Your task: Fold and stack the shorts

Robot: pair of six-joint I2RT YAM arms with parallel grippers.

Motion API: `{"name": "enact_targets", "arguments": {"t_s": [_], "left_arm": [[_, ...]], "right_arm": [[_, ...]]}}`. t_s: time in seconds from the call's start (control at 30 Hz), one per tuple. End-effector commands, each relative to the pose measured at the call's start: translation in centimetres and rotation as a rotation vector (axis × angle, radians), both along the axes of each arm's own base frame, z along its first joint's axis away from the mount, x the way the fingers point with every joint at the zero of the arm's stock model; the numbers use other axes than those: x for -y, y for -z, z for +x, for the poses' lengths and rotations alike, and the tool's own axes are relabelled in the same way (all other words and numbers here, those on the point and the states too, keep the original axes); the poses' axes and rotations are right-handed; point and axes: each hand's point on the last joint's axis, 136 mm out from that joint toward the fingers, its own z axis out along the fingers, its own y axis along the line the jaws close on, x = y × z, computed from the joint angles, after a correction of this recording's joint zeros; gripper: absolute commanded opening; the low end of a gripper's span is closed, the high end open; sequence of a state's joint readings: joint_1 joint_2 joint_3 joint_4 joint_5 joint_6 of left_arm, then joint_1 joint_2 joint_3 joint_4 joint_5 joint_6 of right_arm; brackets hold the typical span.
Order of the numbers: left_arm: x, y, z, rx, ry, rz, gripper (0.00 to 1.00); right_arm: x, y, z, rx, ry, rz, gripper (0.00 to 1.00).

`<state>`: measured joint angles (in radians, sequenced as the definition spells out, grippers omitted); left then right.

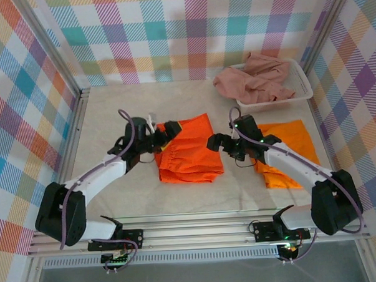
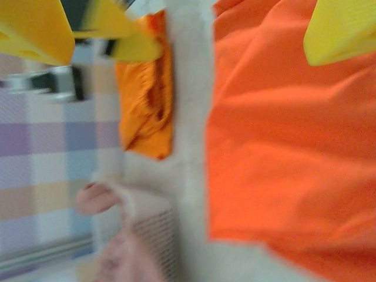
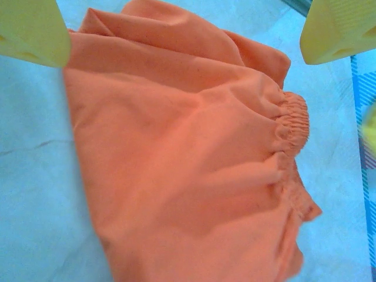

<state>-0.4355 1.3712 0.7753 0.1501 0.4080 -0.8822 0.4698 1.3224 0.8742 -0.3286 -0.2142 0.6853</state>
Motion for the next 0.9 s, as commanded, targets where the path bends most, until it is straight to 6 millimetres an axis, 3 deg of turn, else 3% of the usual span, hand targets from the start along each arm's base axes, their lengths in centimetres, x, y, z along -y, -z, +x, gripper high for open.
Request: {"name": "enact_targets", "arguments": {"t_s": [0.0, 0.2, 0.33, 0.63, 0.87], "left_arm": [[-1.0, 6.9, -2.0, -0.142, -0.031, 0.076, 1.00], [-3.4, 12.4, -4.0, -0.212, -0.070, 0.201, 1.00], [-4.2, 14.2, -5.2, -0.239, -0.076, 0.231, 1.00], [-4.8, 15.1, -6.0, -0.248, -0.063, 0.265, 1.00], [-4.6, 15.3, -6.3, -0.257, -0.057, 0.250, 1.00]], "right_arm": [[1.5, -0.3, 0.3, 0.054, -0.068, -0.102, 0.99], [1.1, 0.7, 1.6, 0.003, -0.200, -0.080, 1.00], [0.0, 2.0, 2.7, -0.048, -0.278, -0.034, 0.99], [-2.8, 5.0, 6.6, -0.120, -0.363, 0.041, 1.00], [-3.6, 8.4, 7.4, -0.203, -0.393, 0.049, 1.00]]}}
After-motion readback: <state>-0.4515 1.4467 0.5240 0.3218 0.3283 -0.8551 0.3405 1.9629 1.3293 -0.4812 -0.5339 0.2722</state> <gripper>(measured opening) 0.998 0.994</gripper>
